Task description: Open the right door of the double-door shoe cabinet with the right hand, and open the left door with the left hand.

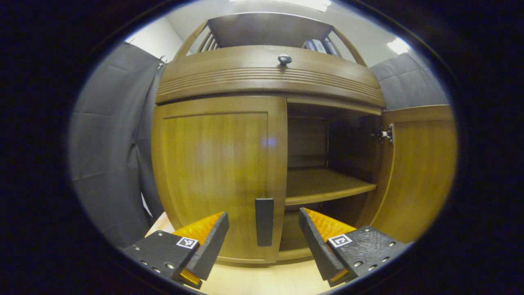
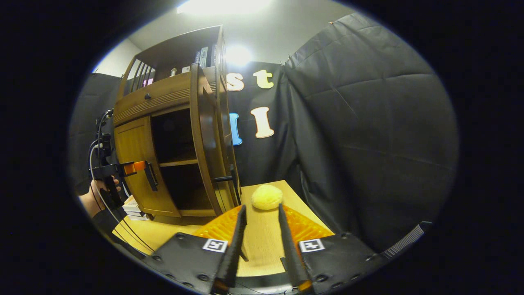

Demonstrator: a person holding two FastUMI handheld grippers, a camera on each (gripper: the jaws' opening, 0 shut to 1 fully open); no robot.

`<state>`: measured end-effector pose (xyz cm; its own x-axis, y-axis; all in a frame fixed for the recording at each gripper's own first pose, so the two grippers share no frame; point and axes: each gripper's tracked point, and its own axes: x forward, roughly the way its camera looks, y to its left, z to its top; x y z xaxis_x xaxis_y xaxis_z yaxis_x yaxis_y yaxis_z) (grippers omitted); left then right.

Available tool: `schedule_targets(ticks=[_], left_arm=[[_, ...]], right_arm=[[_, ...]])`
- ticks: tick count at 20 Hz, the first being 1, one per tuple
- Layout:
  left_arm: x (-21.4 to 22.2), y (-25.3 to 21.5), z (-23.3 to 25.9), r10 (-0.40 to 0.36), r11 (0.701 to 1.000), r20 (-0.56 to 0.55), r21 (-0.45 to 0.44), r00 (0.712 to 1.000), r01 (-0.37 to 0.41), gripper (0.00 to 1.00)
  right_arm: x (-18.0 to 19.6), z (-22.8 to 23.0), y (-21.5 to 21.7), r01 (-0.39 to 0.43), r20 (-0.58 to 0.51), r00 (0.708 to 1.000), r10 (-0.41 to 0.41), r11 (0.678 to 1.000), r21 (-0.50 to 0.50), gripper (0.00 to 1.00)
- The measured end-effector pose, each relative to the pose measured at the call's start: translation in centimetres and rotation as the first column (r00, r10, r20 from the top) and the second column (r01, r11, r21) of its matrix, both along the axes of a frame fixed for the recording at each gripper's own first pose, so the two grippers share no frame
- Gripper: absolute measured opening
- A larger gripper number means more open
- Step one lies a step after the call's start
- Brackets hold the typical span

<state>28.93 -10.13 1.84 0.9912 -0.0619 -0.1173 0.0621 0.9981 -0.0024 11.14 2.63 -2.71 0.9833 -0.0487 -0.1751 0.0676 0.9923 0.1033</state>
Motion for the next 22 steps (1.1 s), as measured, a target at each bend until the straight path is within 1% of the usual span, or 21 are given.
schedule_targets(ticks=[4, 5, 8, 12, 15, 16, 17, 18, 19, 20, 21, 22], left_arm=[[2.7, -0.4, -1.8, -0.019, 1.0, -0.026, 0.009, 0.999, 0.019, 1.0], [3.5, -0.3, -2.5, -0.017, 1.0, -0.03, 0.017, 0.999, 0.018, 1.0], [4.8, -0.2, -3.8, -0.018, 0.999, -0.037, 0.042, 0.999, 0.02, 1.0], [5.4, -0.4, -5.0, -0.045, 0.999, -0.056, -0.006, 0.997, 0.045, 0.69], [6.3, -0.9, -5.1, -0.054, 0.998, -0.05, -0.034, 0.997, 0.053, 0.41], [6.3, -0.9, -4.9, -0.06, 0.997, -0.046, -0.044, 0.997, 0.058, 0.41], [6.1, -1.0, -4.7, -0.07, 0.996, -0.036, -0.057, 0.997, 0.068, 0.41], [5.3, -0.9, -4.1, -0.07, 0.996, -0.035, -0.06, 0.997, 0.068, 0.31], [6.3, -1.2, -4.7, -0.075, 0.996, -0.032, -0.05, 0.997, 0.073, 0.29], [6.2, -0.8, -4.6, -0.081, 0.996, -0.03, -0.032, 0.996, 0.08, 0.27], [6.0, -0.6, -4.8, -0.076, 0.997, -0.027, -0.031, 0.997, 0.076, 0.24], [6.0, -0.6, -4.9, -0.075, 0.996, -0.023, -0.05, 0.997, 0.074, 0.22]], right_arm=[[-0.2, 0.5, -0.2, 0.054, 0.012, 0.998, -0.054, 0.999, -0.001, 0.94], [-0.4, 0.4, -0.3, 0.069, 0.013, 0.998, -0.069, 0.998, -0.003, 0.98], [-0.5, 0.4, 0.0, 0.086, 0.002, 0.996, -0.085, 0.996, -0.011, 0.98], [-0.8, 0.3, 0.3, 0.088, -0.01, 0.996, -0.089, 0.996, -0.028, 0.98], [-0.7, 0.4, 0.8, 0.082, -0.006, 0.997, -0.083, 0.996, -0.033, 0.98], [-0.6, 0.4, 0.9, 0.077, -0.005, 0.997, -0.077, 0.996, -0.036, 0.98], [-0.6, 0.4, 1.1, 0.07, -0.005, 0.997, -0.071, 0.997, -0.04, 0.92], [-0.6, 0.4, 1.2, 0.065, -0.005, 0.998, -0.065, 0.997, -0.043, 0.92], [-0.5, 0.3, 1.4, 0.06, -0.005, 0.998, -0.06, 0.997, -0.044, 0.92], [-0.5, 0.3, 1.7, 0.056, -0.007, 0.998, -0.056, 0.998, -0.043, 0.92], [-0.5, 0.2, 1.8, 0.053, -0.01, 0.999, -0.053, 0.998, -0.041, 0.92], [-0.6, 0.2, 2.0, 0.05, -0.012, 0.999, -0.051, 0.998, -0.038, 0.93]])
